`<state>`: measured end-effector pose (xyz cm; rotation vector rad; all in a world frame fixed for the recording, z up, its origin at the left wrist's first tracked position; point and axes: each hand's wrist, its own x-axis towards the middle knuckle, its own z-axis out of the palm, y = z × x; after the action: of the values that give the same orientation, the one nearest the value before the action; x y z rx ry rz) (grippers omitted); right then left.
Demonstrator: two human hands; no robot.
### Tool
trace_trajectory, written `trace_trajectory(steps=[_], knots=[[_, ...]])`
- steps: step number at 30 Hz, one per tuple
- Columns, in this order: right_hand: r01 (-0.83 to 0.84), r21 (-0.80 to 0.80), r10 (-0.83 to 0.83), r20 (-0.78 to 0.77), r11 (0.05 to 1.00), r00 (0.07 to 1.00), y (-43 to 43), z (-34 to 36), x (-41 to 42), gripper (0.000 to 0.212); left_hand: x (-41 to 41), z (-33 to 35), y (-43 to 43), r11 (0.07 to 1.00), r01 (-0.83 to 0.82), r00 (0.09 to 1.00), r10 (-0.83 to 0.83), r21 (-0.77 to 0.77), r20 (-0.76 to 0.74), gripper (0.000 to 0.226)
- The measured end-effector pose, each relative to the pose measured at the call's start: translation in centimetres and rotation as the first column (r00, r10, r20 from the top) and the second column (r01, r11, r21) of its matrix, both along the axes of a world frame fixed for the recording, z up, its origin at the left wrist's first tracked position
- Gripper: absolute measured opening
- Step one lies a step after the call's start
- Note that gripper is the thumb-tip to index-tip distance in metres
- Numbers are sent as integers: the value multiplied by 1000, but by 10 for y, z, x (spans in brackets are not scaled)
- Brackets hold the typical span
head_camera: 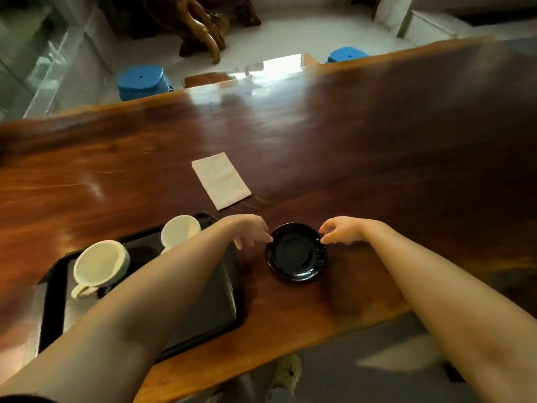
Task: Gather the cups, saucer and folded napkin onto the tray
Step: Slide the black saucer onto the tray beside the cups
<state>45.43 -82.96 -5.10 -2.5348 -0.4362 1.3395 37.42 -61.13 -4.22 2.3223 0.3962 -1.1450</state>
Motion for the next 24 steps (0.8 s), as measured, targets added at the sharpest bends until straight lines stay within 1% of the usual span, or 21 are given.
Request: trace_trajectory(steps=[4,7,10,12,14,17,21,24], knots=[[29,-35,-27,46,999,999,-18,-29,-2,58,-1,-28,-17,992,-103,995,104,75,-9,53],[57,-45,-53,89,997,995,-25,-50,-9,60,-7,-48,-28,977,-199,980,200,76,-1,54],[84,-36,-81,84,996,993,-28,-74,-13,56,-10,-68,-41,947,-319,947,320,24,-20,56],[113,-1,-113,62,994,992,-24,-89,-14,50,-11,-78,-44,910,-415,910,415,-22,-12,55],[170,62,-174,63,983,983,-19,-91,-15,41,-12,-78,-43,869,-490,870,493,-65,25,51],[260,153,-271,55,953,961,-15,-93,-13,28,-13,-78,-42,820,-558,822,567,-125,52,46],[351,208,-364,29,913,931,-9,-101,-10,33,-12,-92,-40,755,-627,764,644,-194,38,44],[411,219,-420,-5,885,907,-4,-103,-7,35,-11,-95,-37,734,-644,747,664,-217,31,45]])
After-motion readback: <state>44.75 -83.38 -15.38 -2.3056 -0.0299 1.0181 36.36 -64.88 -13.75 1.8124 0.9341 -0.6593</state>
